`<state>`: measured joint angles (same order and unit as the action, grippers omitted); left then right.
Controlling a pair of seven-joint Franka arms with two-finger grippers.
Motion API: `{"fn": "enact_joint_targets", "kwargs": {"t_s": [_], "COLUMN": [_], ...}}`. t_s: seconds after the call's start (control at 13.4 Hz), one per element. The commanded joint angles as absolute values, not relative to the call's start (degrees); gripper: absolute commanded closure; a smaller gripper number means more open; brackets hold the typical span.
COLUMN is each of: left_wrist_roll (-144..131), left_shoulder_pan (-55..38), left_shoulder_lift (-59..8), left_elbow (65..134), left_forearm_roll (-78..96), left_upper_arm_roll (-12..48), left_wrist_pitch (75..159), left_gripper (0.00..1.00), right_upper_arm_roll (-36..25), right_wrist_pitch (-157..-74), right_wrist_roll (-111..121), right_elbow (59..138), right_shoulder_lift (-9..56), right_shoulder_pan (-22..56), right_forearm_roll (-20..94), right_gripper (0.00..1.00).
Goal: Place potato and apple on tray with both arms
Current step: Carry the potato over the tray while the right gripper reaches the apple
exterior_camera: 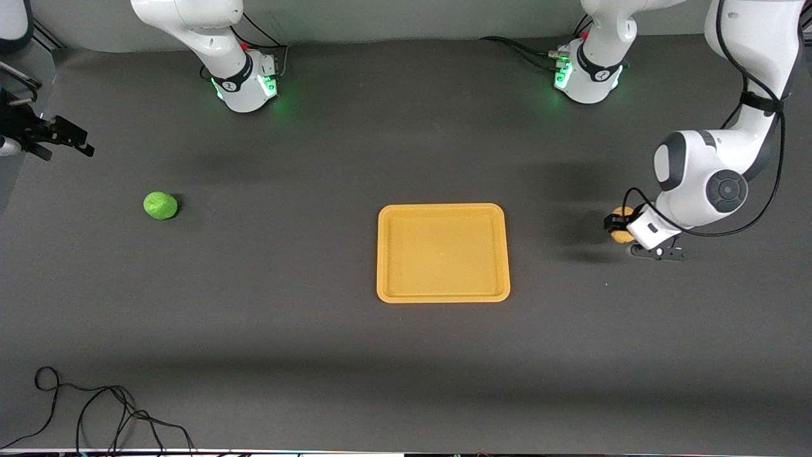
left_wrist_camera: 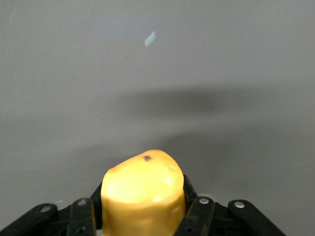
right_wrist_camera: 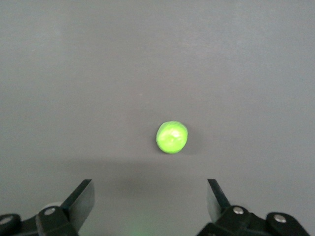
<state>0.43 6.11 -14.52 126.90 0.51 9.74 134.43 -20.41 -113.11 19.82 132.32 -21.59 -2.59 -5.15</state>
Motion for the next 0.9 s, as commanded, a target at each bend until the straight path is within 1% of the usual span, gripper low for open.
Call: {"fn": "enact_joint_targets", "kwargs": {"t_s": [0.0, 0.15, 0.3, 0.45, 0.6, 0.67, 0.82], "left_wrist_roll": [-14.7, -21.8, -29.9, -34.8, -36.6, -37.0, -37.2], "left_shoulder_pan": [0.0, -6.2, -12.4, -16.5, -18.5, -18.8, -18.9], "left_shoulder_lift": [-17.5, -22.2, -25.3, -28.3, -30.5, -30.9, -31.0], "left_elbow": [119.7, 114.4, 111.5, 110.7, 110.7, 110.7, 111.0], "left_forearm_roll": [2.1, 2.1, 1.8, 1.4, 1.3, 1.1, 0.4], "left_upper_arm_roll": [13.4, 14.0, 13.9, 13.8, 13.6, 13.6, 13.5], "left_wrist_pitch": [132.4, 133.8, 137.4, 141.6, 145.1, 145.7, 145.3], "left_gripper": [0.91, 0.9, 0.88, 0.88, 0.87, 0.83, 0.67], "right_upper_arm_roll": [-22.1, -24.3, -25.4, -26.7, -27.0, -27.0, -27.0], "right_wrist_pitch": [-123.1, -129.5, -136.2, -142.4, -146.5, -148.3, -151.1], "right_wrist_roll": [20.0, 20.0, 21.1, 22.1, 22.1, 22.1, 22.1], "right_elbow": [140.4, 144.3, 145.6, 146.3, 147.9, 148.8, 149.6], "right_shoulder_lift": [-21.3, -19.1, -13.5, -7.7, -4.4, -3.2, -0.2], "right_shoulder_pan": [-1.9, -1.6, -1.5, -1.5, -1.5, -1.4, -1.2], "right_forearm_roll": [-6.2, -6.2, -6.2, -6.2, -5.7, -5.5, -5.4], "right_gripper": [0.0, 0.0, 0.0, 0.0, 0.0, 0.0, 0.0]}}
